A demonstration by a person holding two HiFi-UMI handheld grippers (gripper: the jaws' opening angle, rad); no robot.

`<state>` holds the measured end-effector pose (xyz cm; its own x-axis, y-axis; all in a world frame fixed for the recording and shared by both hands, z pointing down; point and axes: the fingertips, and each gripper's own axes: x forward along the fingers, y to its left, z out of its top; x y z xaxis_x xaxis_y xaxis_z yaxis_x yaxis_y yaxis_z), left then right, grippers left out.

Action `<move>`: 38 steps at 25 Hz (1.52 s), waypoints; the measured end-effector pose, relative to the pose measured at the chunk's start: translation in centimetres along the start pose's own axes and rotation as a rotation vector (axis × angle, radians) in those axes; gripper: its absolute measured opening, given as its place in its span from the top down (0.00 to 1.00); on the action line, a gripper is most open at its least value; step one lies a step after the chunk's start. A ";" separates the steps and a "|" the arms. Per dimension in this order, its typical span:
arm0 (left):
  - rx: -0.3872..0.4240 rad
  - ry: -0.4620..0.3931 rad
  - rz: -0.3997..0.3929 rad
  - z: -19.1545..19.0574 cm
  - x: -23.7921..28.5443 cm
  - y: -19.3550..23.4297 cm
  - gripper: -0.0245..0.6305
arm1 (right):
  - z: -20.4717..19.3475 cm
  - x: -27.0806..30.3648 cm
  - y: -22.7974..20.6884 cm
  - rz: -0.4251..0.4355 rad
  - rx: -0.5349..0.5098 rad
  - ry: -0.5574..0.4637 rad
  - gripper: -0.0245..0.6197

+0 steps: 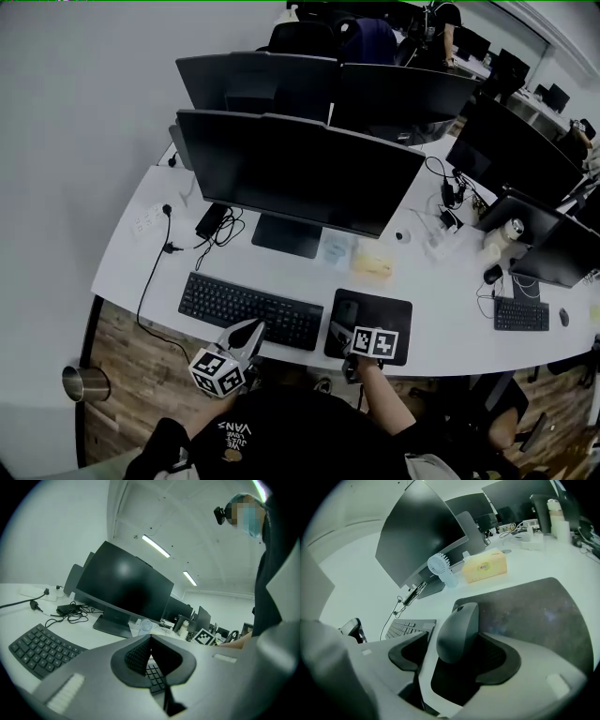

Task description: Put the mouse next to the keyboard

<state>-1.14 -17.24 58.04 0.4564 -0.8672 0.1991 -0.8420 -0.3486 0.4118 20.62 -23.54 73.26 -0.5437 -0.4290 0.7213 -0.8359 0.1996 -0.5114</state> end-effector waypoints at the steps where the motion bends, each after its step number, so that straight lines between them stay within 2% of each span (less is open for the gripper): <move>1: 0.002 0.002 -0.007 0.0 -0.1 0.0 0.96 | -0.1 -0.1 -0.1 -0.007 0.006 -0.006 0.45; 8: 0.022 0.022 -0.052 0.4 -1.2 0.6 0.96 | -1.2 -1.6 -0.7 -0.060 0.073 -0.066 0.45; 16: 0.045 0.046 -0.125 0.8 -1.4 1.6 0.96 | -2.3 -3.9 0.8 -0.106 0.124 -0.175 0.44; 24: 0.070 0.076 -0.242 1.2 -1.0 2.0 0.96 | -1.9 -7.0 5.5 -0.132 0.065 -0.337 0.45; 29: 0.082 0.084 -0.301 1.2 -0.8 2.4 0.96 | -1.5 -9.0 9.3 -0.127 0.049 -0.486 0.50; 38: 0.106 0.106 -0.366 0.8 -0.9 3.2 0.96 | -0.7 -11.2 12.9 -0.116 0.004 -0.669 0.68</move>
<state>-4.48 -17.85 58.48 0.7543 -0.6394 0.1490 -0.6407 -0.6675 0.3793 15.90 -15.56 58.95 -0.2855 -0.9003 0.3285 -0.8850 0.1162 -0.4508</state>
